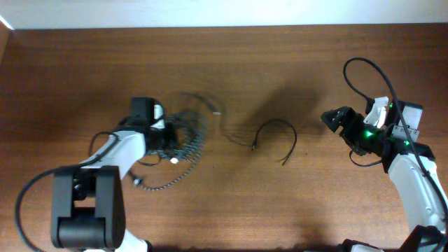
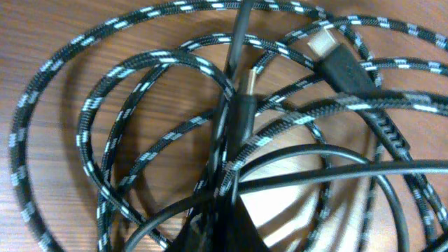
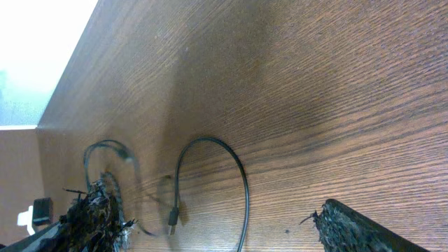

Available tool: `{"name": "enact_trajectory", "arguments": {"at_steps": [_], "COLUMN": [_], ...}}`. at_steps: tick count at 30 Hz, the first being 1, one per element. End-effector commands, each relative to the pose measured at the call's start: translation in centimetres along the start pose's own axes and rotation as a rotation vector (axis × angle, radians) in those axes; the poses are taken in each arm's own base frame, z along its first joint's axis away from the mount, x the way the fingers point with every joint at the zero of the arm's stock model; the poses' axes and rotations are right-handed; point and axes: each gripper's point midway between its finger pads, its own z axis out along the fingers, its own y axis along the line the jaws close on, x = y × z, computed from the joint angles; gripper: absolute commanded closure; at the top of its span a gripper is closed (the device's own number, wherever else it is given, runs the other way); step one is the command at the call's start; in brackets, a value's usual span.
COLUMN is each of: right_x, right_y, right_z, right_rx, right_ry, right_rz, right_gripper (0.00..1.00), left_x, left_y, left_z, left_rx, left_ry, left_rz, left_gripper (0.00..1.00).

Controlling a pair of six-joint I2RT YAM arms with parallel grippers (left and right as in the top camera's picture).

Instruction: Untangle cables

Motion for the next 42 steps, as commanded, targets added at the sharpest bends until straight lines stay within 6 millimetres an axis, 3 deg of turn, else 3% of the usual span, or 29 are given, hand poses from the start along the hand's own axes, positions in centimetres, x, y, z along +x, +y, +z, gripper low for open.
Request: {"name": "enact_trajectory", "arguments": {"at_steps": [1,4,8,12,16,19,22,26,27,30,34,38,39,40,41,42], "right_x": [-0.3,-0.4,-0.4,-0.4,-0.4,-0.4,-0.4,-0.4,-0.4,-0.4,-0.4,-0.4,-0.4,-0.4,-0.4,-0.4], "right_y": [0.0,-0.2,-0.2,-0.3,-0.3,-0.3,-0.3,-0.3,-0.3,-0.3,-0.3,-0.3,-0.3,-0.3,-0.3,-0.3], "right_z": [0.1,0.1,0.1,0.1,0.1,0.1,0.1,0.1,0.1,0.1,0.1,0.1,0.1,0.1,0.1,0.1], "right_rx": [0.015,0.025,0.027,0.029,0.029,0.028,0.028,0.029,0.029,0.029,0.029,0.029,0.029,0.029,0.029,0.029], "right_ry": [-0.008,-0.013,-0.013,-0.014,-0.014,-0.014,-0.014,-0.013,-0.013,-0.013,-0.014,-0.013,-0.014,-0.013,-0.014,-0.014], "right_rz": [-0.047,-0.047,-0.046,-0.047,-0.047,-0.047,-0.047,-0.046,-0.046,-0.046,-0.046,-0.046,-0.046,-0.046,-0.046,-0.046], "right_gripper": [0.08,0.08,0.08,0.08,0.08,0.08,0.07,0.08,0.08,0.08,0.08,0.08,0.08,0.08,0.08,0.08], "left_x": [7.9,6.7,2.4,-0.6,-2.7,-4.3,-2.7,-1.9,-1.2,0.5,1.4,1.4,1.3,1.2,1.3,1.3], "left_y": [-4.3,-3.9,-1.1,-1.4,-3.4,-2.0,-4.6,-4.1,-3.5,-2.0,-0.3,0.2,0.3,0.7,1.2,1.8], "left_z": [2.5,1.6,-2.2,-6.3,-11.7,-14.8,-13.3,-11.9,-10.7,-7.4,-2.8,-0.3,0.0,0.2,0.3,0.4], "left_rx": [0.201,0.117,-0.149,-0.155,-0.083,-0.242,-0.146,-0.17,-0.189,-0.206,-0.241,-0.244,-0.245,-0.249,-0.254,-0.262], "left_ry": [0.259,0.247,0.076,-0.124,-0.304,-0.433,-0.303,-0.235,-0.173,-0.025,0.088,0.108,0.104,0.104,0.109,0.113], "left_rz": [0.128,0.071,-0.159,-0.345,-0.282,0.01,0.428,0.576,0.635,0.646,0.636,0.619,0.595,0.568,0.536,0.479], "left_gripper": [0.01,0.01,0.01,0.01,0.01,0.01,0.01,0.01,0.01,0.01,0.01,0.02,0.1,0.36,0.52,0.78]}}
